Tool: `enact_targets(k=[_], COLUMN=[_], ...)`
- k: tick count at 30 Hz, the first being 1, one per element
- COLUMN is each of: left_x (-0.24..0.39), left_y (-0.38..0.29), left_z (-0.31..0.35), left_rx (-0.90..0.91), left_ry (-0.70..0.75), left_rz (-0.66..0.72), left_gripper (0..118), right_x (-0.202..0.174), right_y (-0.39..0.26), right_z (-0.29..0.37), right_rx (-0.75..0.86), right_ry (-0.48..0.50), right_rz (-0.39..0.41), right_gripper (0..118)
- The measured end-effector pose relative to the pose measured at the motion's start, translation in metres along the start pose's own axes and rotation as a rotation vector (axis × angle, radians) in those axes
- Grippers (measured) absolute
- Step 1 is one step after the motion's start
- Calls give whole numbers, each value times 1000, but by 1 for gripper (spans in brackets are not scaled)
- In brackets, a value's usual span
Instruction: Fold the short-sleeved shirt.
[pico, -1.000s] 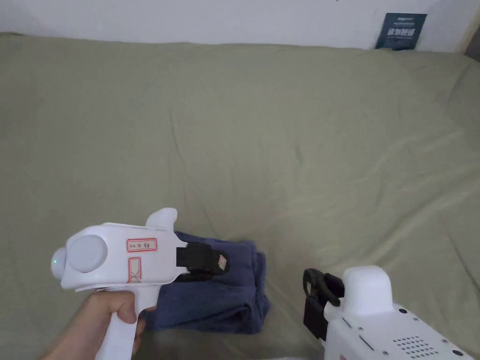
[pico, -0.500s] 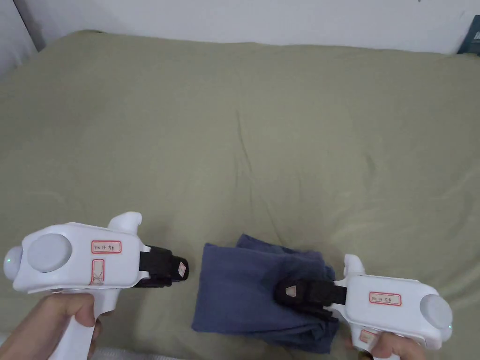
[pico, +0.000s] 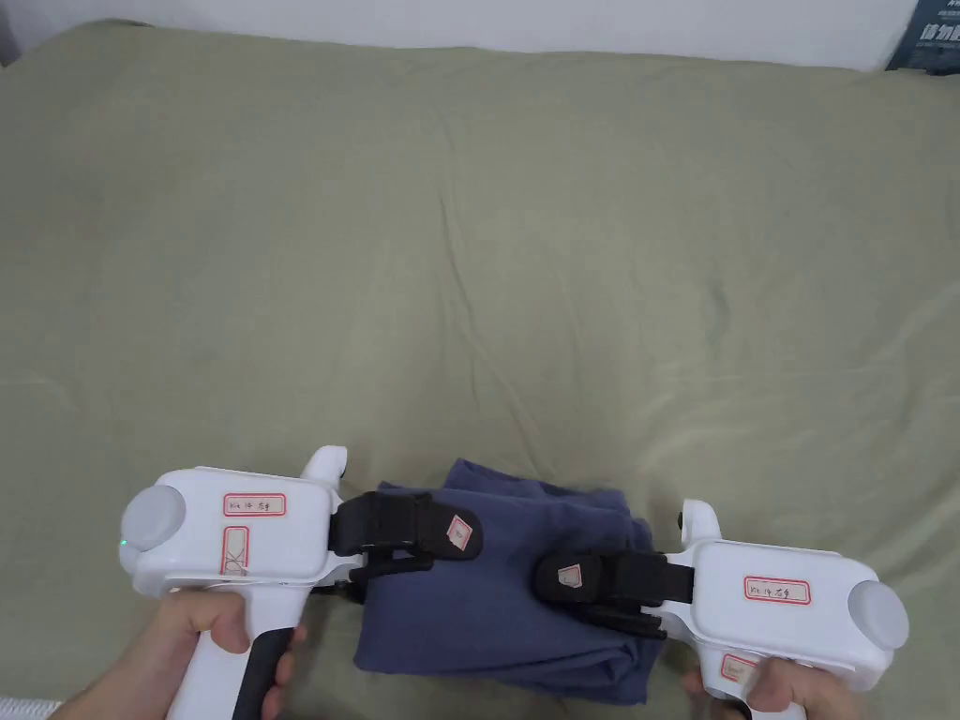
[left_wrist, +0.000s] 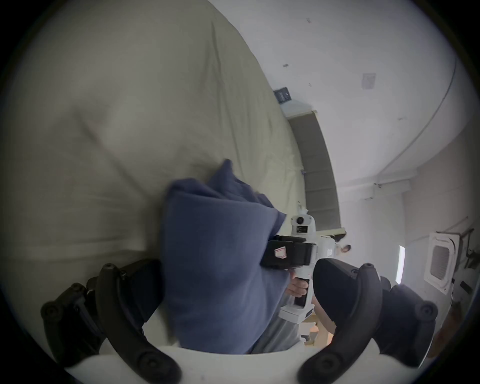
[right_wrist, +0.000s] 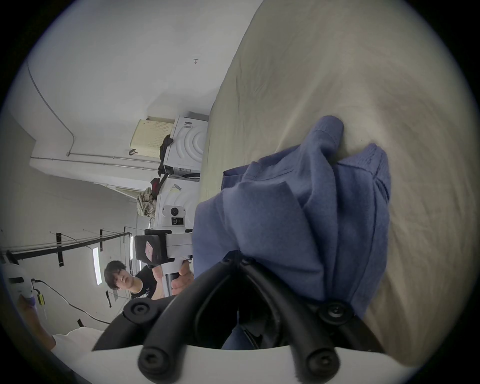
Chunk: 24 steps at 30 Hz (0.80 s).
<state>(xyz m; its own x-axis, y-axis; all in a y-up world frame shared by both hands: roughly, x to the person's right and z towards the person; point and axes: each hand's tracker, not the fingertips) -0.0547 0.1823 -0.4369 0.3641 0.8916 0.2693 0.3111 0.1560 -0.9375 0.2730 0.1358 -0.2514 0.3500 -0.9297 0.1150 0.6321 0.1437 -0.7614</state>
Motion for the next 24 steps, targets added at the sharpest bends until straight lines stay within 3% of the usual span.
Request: enact_targets(k=[1,2,3,4,6,7,12,16,19,24], left_x=[0,0,-1,-22,-30,-29,-1,20,29,23], left_y=[0,-1,0,5,9,11,2,-5,-8,15], left_z=[-2,2,2,2,9,11,8,19,40,120], left_rx=[-8,15,31,26,33,28,25,34,48,116], left_ry=[-3,5,59,145,39,55,108,123,168,292], left_rz=[-16,-8,8,-7,50,31,-10,-36,-62,-84], left_gripper=[92,45,26,26,26,26,26,26,26,26], right_x=[0,0,-1,-4,-16,-25,-93,-140,-163,-181], right_y=[0,0,-1,-2,-4,-6,-37,-83,-107,-120], right_z=[0,0,1,1,4,7,37,66,78,87], right_rx=[-2,0,5,10,27,38,256,598,740,819], right_ry=[3,3,4,-4,-71,-110,-524,-854,-1036,-1060], right_rz=[-2,-4,-3,6,63,112,484,744,864,859], right_gripper=[2,2,2,2,2,2,2,2,2,2])
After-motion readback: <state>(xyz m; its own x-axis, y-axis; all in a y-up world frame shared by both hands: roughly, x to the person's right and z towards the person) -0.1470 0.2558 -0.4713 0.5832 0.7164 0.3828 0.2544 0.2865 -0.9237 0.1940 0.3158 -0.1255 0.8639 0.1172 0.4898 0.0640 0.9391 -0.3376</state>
